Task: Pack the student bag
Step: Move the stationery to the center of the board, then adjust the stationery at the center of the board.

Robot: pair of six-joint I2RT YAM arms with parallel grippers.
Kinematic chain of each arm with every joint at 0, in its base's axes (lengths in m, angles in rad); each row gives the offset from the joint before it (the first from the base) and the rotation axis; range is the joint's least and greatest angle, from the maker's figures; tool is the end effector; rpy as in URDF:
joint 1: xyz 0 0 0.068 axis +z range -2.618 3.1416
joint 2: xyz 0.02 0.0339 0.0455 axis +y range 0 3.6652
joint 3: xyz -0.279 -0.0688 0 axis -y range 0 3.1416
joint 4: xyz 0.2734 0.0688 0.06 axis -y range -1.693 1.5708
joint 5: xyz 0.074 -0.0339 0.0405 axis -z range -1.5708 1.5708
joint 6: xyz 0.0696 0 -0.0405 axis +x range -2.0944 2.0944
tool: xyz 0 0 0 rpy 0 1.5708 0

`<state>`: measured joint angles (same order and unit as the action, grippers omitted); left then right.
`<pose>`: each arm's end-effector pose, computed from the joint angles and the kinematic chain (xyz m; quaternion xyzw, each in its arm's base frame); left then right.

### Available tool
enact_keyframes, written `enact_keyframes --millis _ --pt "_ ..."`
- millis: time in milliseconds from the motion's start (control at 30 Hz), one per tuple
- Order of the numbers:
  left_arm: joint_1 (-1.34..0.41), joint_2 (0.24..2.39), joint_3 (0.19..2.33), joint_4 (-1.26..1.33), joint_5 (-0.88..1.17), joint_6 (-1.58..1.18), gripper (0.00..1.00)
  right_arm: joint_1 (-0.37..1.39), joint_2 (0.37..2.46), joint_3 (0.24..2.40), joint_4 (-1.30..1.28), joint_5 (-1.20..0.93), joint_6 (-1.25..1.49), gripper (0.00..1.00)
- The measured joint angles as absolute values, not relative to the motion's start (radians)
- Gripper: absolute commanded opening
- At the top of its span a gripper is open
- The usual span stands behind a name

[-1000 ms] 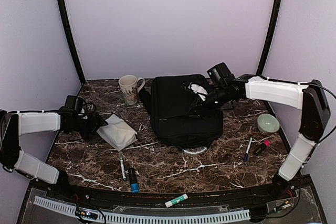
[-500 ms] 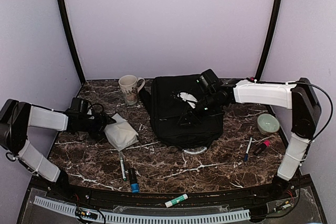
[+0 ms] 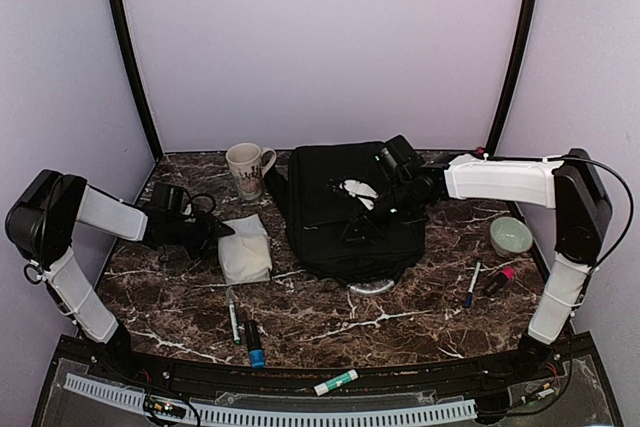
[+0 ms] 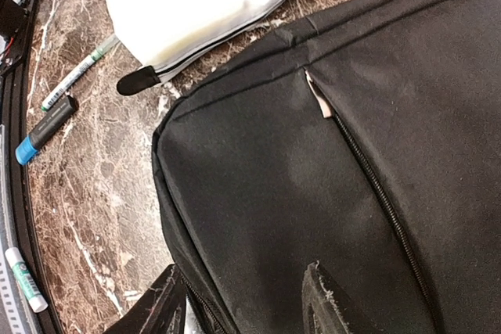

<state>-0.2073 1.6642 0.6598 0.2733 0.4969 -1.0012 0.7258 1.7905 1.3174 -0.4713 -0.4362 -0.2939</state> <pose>0.3298 -0.1033 0.1025 -0.2497 0.8550 -0.4093 0.1976 0.3035 0.3086 0.2036 -0.5115 0.7782 0.2655 0.2497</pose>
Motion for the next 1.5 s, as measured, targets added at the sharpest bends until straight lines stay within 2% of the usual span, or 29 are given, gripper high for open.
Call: enact_keyframes --millis 167,433,500,633,800,967,1133,1300,1500 --pt "-0.213 1.669 0.666 0.292 0.516 -0.987 0.29 0.726 1.790 1.302 -0.471 -0.414 -0.298 0.50" --pt "-0.246 1.668 0.676 0.307 0.537 -0.948 0.24 0.726 1.792 1.309 -0.476 -0.424 -0.293 0.50" --pt "-0.252 1.668 0.677 0.303 0.539 -0.940 0.31 0.728 1.817 1.356 -0.493 -0.449 -0.281 0.49" --pt "-0.253 1.668 0.688 0.267 0.530 -0.909 0.55 0.754 1.910 1.520 -0.515 -0.485 -0.245 0.49" --pt "-0.254 1.592 0.693 0.139 0.457 -0.863 0.65 0.813 2.022 1.683 -0.521 -0.532 -0.152 0.48" --pt "-0.254 1.472 0.698 0.072 0.403 -0.829 0.66 0.862 2.178 1.860 -0.528 -0.572 -0.034 0.49" --pt "-0.254 1.528 0.709 0.075 0.408 -0.823 0.65 0.885 2.341 2.003 -0.554 -0.530 0.078 0.57" --pt "-0.273 1.590 0.709 0.075 0.411 -0.827 0.62 0.888 2.397 2.016 -0.579 -0.439 0.169 0.65" --pt "-0.294 1.610 0.698 0.109 0.431 -0.834 0.54 0.892 2.396 2.003 -0.556 -0.418 0.241 0.76"
